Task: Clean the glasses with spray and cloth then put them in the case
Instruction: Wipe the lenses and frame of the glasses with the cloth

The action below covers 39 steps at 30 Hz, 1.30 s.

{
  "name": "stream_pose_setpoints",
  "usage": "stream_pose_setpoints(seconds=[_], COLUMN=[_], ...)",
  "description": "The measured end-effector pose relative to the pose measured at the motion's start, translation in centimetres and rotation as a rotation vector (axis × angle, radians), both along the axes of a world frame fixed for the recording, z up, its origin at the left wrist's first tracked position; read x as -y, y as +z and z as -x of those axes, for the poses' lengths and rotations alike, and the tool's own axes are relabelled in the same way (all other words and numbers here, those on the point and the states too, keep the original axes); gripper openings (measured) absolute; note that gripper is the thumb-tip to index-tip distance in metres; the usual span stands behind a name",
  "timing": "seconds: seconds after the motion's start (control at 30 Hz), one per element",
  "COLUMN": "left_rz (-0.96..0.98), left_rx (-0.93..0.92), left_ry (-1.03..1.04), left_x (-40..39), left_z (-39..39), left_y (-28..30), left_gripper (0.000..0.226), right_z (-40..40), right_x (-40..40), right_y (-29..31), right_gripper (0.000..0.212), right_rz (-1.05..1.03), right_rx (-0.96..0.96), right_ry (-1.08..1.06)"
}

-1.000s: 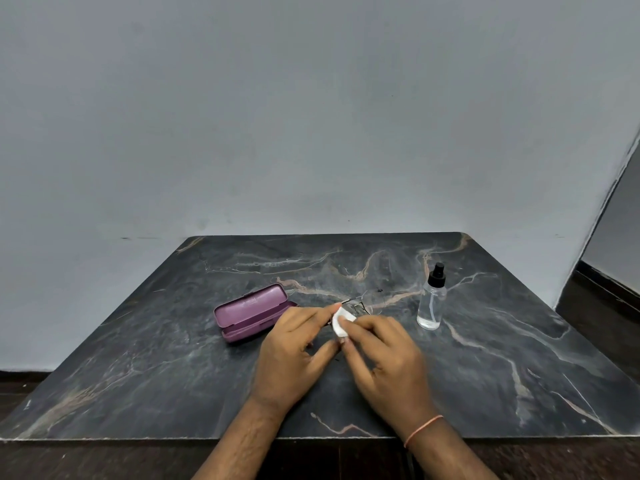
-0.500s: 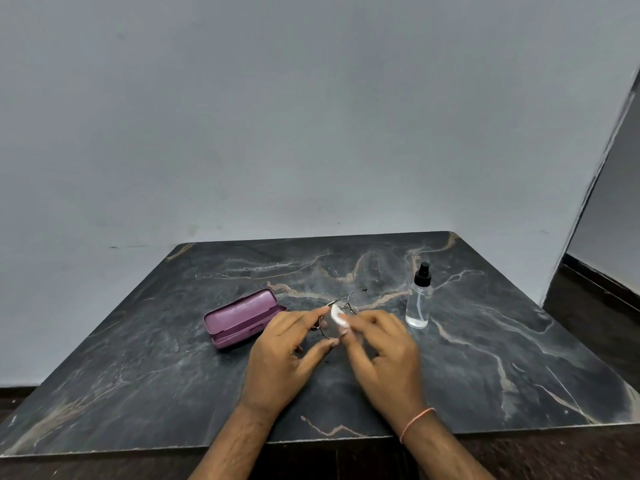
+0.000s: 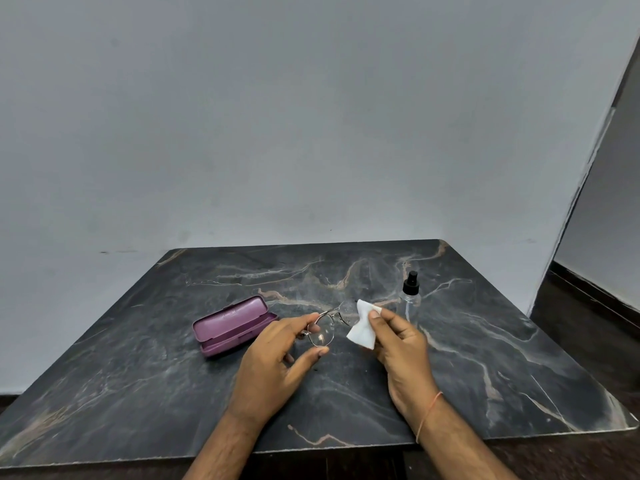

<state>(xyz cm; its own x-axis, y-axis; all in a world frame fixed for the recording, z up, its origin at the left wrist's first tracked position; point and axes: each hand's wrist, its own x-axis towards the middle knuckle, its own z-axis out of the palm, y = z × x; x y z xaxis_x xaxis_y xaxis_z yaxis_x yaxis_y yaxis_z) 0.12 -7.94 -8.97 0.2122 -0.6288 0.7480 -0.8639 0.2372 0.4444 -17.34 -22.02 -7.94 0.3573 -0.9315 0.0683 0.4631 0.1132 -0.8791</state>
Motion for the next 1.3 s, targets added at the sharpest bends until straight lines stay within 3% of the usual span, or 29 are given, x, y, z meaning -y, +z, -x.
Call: stream_pose_setpoints(seconds=[0.27, 0.83, 1.0, 1.3], left_rz=[-0.013, 0.05, 0.078, 0.085], left_rx=[0.027, 0.267, 0.277, 0.271], left_ry=[0.063, 0.229, 0.228, 0.25], left_x=[-0.6, -0.3, -0.1, 0.0], left_z=[0.4, 0.8, 0.6, 0.3], left_y=[0.1, -0.1, -0.3, -0.7], left_gripper=[0.053, 0.053, 0.048, 0.038], right_z=[0.0, 0.3, -0.1, -0.1], right_x=[-0.2, -1.0, -2.4, -1.4], right_y=[-0.6, -0.2, 0.2, -0.6], right_gripper=[0.016, 0.033, 0.021, 0.026], right_rz=[0.14, 0.448, 0.643, 0.677], right_rx=[-0.068, -0.213, -0.277, -0.419], right_ry=[-0.022, -0.092, -0.077, -0.229])
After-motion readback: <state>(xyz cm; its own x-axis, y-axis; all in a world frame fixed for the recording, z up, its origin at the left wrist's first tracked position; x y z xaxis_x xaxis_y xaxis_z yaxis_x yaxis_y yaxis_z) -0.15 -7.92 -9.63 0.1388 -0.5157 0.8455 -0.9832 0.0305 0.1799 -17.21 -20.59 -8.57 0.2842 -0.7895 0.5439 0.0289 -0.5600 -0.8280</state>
